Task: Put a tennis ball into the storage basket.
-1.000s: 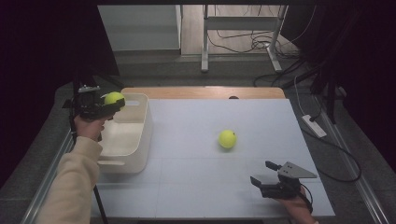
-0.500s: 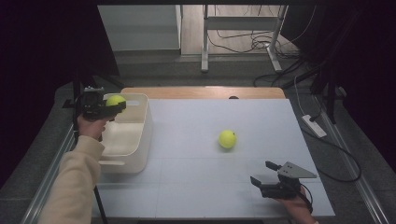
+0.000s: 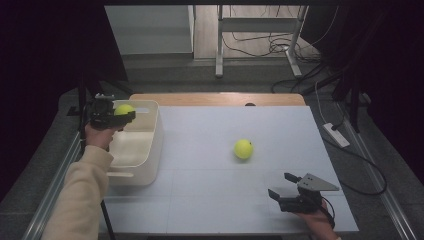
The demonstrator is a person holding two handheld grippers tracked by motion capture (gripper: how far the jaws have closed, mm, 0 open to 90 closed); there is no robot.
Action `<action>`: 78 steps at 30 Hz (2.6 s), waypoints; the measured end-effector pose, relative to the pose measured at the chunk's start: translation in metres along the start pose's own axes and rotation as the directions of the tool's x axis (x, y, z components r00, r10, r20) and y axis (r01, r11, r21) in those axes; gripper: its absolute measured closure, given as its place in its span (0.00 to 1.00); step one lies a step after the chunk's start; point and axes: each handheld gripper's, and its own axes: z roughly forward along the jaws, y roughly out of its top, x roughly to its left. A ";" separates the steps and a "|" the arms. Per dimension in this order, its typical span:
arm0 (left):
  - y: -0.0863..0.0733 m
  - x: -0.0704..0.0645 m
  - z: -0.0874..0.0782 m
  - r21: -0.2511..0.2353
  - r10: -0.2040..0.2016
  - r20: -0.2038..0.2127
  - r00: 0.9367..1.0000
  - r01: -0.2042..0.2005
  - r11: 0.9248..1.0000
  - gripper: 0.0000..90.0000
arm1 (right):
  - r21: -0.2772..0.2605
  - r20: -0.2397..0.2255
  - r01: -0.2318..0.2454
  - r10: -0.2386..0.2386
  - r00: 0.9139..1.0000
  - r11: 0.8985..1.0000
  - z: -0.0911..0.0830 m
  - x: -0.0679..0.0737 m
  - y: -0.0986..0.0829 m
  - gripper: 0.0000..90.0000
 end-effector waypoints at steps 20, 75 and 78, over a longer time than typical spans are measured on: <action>0.003 -0.004 -0.010 -0.052 -0.002 0.019 1.000 0.003 0.999 0.10 | -0.001 -0.001 0.002 -0.002 1.000 1.000 0.000 0.000 0.000 0.14; -0.012 -0.081 -0.053 -0.251 0.220 0.411 0.885 -0.122 0.960 0.10 | -0.012 0.017 -0.018 0.018 1.000 1.000 -0.005 -0.004 -0.002 0.14; -0.012 -0.087 -0.054 -0.258 0.233 0.421 0.877 -0.131 0.957 0.10 | -0.012 0.019 -0.019 0.019 1.000 1.000 -0.006 -0.003 -0.002 0.14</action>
